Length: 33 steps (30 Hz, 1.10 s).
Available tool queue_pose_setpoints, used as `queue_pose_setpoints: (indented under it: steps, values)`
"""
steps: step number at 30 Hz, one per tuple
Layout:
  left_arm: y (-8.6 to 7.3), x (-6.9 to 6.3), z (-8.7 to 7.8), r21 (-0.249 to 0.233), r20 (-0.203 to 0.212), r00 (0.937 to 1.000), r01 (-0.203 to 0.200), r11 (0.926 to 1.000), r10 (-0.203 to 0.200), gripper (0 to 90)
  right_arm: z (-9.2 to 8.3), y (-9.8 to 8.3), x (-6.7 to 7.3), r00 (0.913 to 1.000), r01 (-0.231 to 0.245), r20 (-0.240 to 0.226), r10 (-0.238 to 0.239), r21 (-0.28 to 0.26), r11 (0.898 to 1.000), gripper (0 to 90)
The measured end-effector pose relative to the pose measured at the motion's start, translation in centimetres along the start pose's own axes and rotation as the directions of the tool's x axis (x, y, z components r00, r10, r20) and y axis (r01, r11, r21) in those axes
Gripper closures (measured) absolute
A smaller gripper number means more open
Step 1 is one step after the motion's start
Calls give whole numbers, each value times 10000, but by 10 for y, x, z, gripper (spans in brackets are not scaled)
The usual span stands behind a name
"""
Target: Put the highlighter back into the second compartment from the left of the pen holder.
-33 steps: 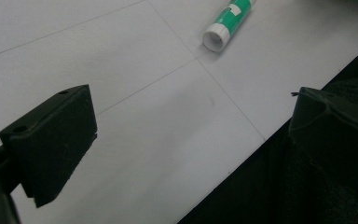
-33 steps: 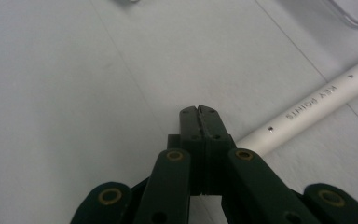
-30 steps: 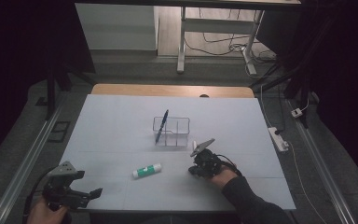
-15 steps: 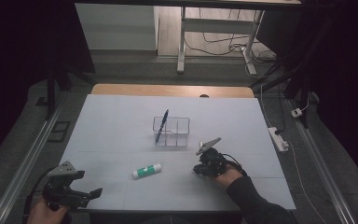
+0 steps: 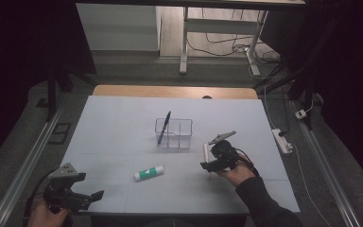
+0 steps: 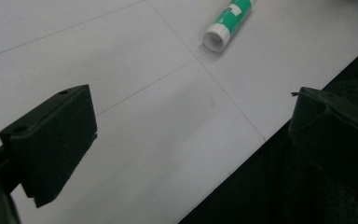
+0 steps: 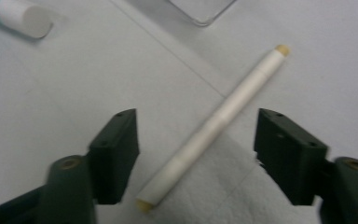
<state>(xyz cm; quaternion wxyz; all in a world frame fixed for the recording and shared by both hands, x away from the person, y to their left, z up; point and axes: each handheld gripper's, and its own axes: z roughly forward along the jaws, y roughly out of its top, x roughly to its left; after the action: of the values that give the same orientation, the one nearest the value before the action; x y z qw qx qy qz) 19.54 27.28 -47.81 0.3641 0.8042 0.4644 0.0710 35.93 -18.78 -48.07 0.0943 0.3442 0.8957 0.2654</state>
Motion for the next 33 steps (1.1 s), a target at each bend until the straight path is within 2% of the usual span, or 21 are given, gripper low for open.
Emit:
queue_pose_setpoints:
  steps: [4, 9, 14, 18, 21, 27, 31, 33]
  values:
    - [0, 0, 0, -3, 4, 10000, 4, 10000, -4, 11, 7, 3, -3, 9997, -36, 230, 32, 178, 9998, 157]
    - [0, 0, 0, -9, 22, 10000, 10, 10000, -10, 11, 20, 7, -6, 9989, -134, 453, 111, 508, 9986, 101]
    - [0, 0, 0, -16, 26, 10000, 10, 10000, -10, 10, 26, 8, -8, 9986, -186, 502, 151, 696, 9974, 104]
    - [0, 0, 0, -16, 30, 10000, 4, 10000, -4, 10, 25, 8, -10, 9987, -177, 498, 143, 700, 9974, 159]
    - [0, 0, 0, -20, 28, 10000, 7, 10000, -7, 11, 20, 7, -9, 9994, -72, 336, 52, 606, 9981, 274]
    - [0, 0, 0, -21, 17, 10000, -2, 10000, 2, 10, 3, 2, 5, 9989, 465, -128, -460, 458, 9979, 639]
    - [0, 0, 0, -24, 20, 10000, -8, 10000, 8, 11, -2, -10, 17, 9944, 840, -687, -797, 612, 9946, 875]
    - [0, 0, 0, -18, 17, 10000, -17, 10000, 17, 11, -2, -15, 23, 9917, 962, -927, -889, 771, 9924, 893]
